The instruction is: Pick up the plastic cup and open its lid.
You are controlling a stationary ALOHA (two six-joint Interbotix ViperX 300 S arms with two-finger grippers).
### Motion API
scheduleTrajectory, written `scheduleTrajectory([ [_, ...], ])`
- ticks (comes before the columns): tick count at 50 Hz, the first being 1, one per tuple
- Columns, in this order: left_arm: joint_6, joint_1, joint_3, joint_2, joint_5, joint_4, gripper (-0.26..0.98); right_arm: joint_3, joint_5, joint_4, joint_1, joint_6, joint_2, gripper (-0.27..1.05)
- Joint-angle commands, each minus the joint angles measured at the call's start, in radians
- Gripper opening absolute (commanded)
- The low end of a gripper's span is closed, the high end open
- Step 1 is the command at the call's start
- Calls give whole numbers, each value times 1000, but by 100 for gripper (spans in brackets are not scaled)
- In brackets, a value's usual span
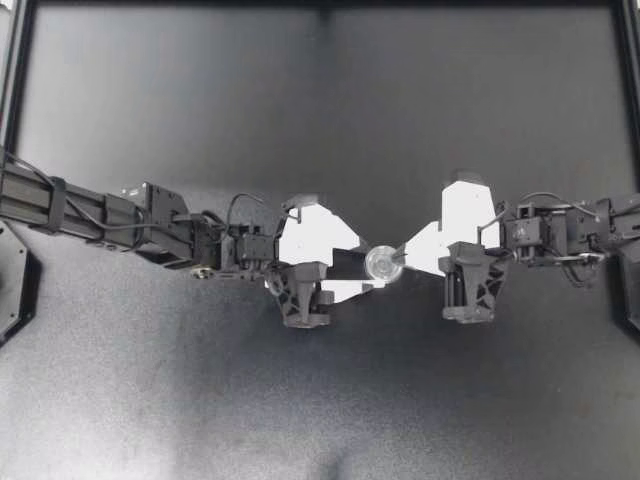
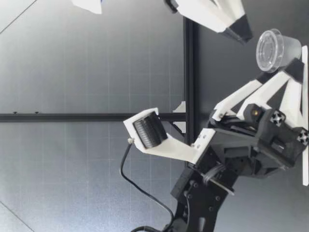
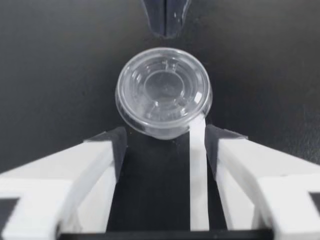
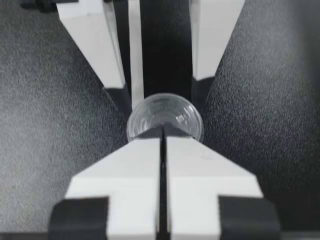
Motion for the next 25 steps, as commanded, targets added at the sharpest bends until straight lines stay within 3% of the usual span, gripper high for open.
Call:
scheduleTrajectory([
  [1,0,5,-17,-17,-12,-3,56,-8,-5,2,-8,2,-2,-19],
  [25,-2,5,-29,-2,-12,-2,56,-18,-3,3,-8,6,63,-19],
])
